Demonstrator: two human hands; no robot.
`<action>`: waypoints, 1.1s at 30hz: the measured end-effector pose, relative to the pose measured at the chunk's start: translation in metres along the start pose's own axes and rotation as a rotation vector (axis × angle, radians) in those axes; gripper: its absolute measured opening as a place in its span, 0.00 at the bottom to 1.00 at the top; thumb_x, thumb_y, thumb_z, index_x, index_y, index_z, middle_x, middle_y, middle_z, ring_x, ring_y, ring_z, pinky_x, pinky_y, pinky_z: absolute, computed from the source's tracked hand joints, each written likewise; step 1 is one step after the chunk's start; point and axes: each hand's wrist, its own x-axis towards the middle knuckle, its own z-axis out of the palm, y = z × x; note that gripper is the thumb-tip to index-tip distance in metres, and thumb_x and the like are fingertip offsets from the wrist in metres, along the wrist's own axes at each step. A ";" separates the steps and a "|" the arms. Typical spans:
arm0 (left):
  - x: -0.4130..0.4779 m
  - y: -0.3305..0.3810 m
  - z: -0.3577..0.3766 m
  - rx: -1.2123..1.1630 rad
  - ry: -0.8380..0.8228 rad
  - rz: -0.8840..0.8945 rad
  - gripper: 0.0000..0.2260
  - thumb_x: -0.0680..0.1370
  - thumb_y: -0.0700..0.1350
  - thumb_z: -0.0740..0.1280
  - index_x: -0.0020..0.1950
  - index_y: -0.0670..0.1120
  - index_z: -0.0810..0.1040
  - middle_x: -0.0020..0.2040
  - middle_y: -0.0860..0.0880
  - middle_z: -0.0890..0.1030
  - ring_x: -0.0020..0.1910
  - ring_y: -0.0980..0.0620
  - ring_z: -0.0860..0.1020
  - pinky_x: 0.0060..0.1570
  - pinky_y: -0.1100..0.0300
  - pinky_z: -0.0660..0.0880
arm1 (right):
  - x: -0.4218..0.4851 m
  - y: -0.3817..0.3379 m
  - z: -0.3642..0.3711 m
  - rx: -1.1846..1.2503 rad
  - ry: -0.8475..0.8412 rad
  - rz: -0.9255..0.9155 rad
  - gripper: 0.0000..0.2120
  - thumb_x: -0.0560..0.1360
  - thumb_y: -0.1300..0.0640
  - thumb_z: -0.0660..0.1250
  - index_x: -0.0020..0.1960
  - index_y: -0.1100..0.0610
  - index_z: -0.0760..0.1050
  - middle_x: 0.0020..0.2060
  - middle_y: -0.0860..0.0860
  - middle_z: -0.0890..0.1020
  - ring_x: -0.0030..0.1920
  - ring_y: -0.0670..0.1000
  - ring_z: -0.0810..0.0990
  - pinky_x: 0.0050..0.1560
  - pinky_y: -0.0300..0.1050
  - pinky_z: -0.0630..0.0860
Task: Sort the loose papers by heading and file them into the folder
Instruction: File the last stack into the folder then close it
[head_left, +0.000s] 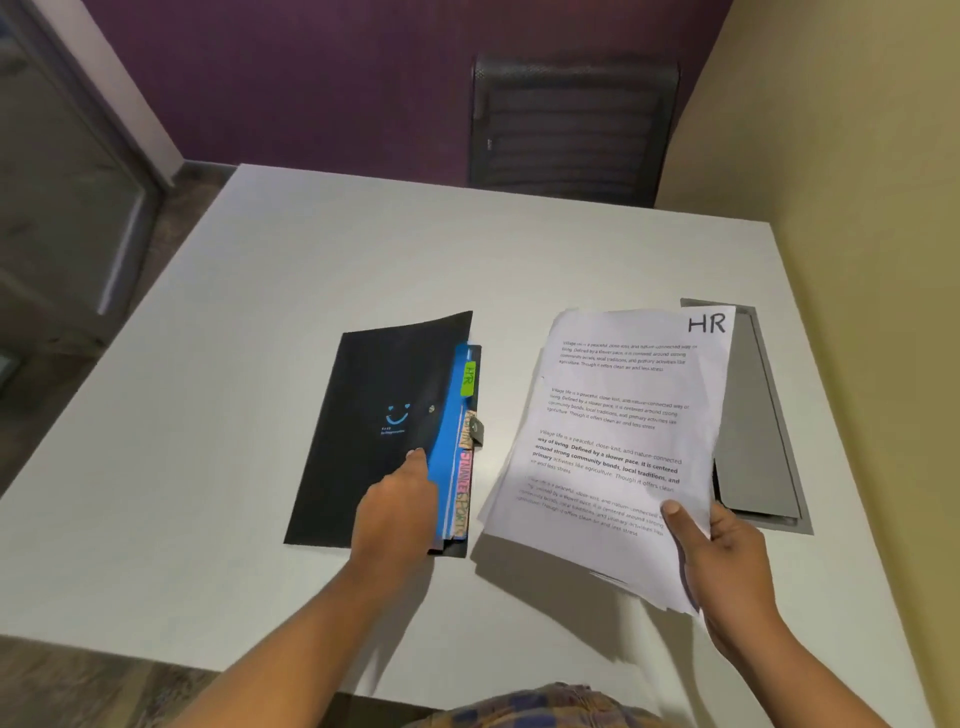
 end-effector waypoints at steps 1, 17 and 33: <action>-0.004 0.008 0.000 -0.034 -0.001 0.001 0.23 0.81 0.49 0.62 0.74 0.46 0.60 0.56 0.45 0.81 0.50 0.47 0.83 0.45 0.53 0.81 | 0.002 -0.002 -0.004 -0.001 0.007 -0.025 0.06 0.79 0.58 0.67 0.51 0.51 0.83 0.32 0.40 0.85 0.35 0.45 0.84 0.40 0.44 0.77; -0.051 0.156 0.037 -0.600 0.034 0.057 0.12 0.81 0.41 0.53 0.57 0.51 0.73 0.41 0.55 0.80 0.38 0.54 0.81 0.31 0.59 0.80 | 0.041 -0.003 -0.062 -0.250 -0.021 -0.160 0.08 0.79 0.55 0.65 0.51 0.56 0.82 0.43 0.47 0.85 0.42 0.45 0.83 0.32 0.31 0.71; -0.060 0.175 0.024 -0.696 0.102 0.099 0.11 0.83 0.44 0.54 0.58 0.49 0.76 0.40 0.62 0.77 0.37 0.59 0.79 0.27 0.73 0.70 | 0.051 -0.012 -0.055 -0.332 -0.145 -0.182 0.10 0.81 0.52 0.64 0.55 0.52 0.82 0.45 0.46 0.86 0.45 0.47 0.84 0.43 0.40 0.80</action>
